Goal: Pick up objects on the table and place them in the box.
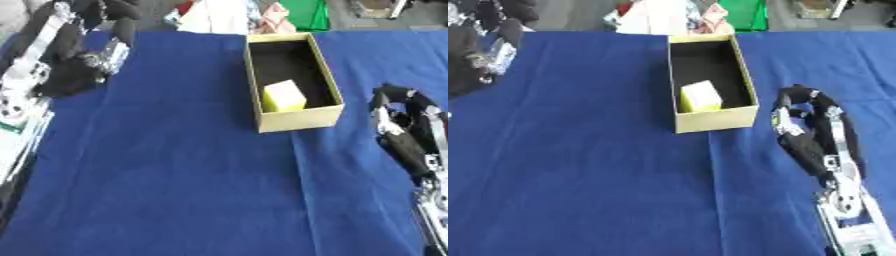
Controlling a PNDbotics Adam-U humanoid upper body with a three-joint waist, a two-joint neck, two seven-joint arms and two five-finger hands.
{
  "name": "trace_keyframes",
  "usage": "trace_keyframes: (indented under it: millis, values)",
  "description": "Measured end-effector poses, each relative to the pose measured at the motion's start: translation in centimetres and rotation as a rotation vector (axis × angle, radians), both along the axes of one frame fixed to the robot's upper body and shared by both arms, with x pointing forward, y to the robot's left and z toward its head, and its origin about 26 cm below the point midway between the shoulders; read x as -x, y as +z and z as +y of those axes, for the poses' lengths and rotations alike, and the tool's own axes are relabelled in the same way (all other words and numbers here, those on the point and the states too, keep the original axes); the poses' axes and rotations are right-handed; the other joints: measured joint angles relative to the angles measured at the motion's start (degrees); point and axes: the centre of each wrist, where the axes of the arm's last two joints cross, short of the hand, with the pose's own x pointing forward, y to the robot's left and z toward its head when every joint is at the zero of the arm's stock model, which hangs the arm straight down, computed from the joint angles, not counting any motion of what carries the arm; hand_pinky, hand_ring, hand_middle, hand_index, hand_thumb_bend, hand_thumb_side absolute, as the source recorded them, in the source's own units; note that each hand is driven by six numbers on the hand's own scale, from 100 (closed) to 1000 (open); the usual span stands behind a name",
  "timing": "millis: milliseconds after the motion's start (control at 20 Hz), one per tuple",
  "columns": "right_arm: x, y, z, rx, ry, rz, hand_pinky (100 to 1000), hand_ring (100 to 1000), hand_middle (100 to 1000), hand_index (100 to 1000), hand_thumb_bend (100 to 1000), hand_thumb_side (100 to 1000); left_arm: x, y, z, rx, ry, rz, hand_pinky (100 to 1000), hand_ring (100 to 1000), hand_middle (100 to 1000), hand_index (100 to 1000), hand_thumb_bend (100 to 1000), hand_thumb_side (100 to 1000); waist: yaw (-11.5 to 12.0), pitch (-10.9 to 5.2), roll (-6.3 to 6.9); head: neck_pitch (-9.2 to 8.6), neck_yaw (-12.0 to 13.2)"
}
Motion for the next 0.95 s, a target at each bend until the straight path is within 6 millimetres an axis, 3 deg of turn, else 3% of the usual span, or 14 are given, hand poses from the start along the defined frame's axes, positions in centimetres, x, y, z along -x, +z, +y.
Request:
trace_keyframes:
  millis: [500, 950]
  values:
    - [0.0, -0.1, -0.2, -0.014, -0.019, 0.000, 683, 938, 540, 728, 100, 389, 1.4, -4.7, 1.1, 0.124, 0.058, 0.178, 827, 741, 730, 822, 100, 516, 0.9, -0.18, -0.51, 3.09, 0.8]
    - [0.1, -0.2, -0.3, -0.022, -0.025, 0.002, 684, 940, 547, 752, 100, 383, 1.7, -6.3, 1.4, 0.121, 0.083, 0.225, 829, 742, 732, 819, 100, 512, 1.0, 0.07, -0.86, 3.83, 1.3]
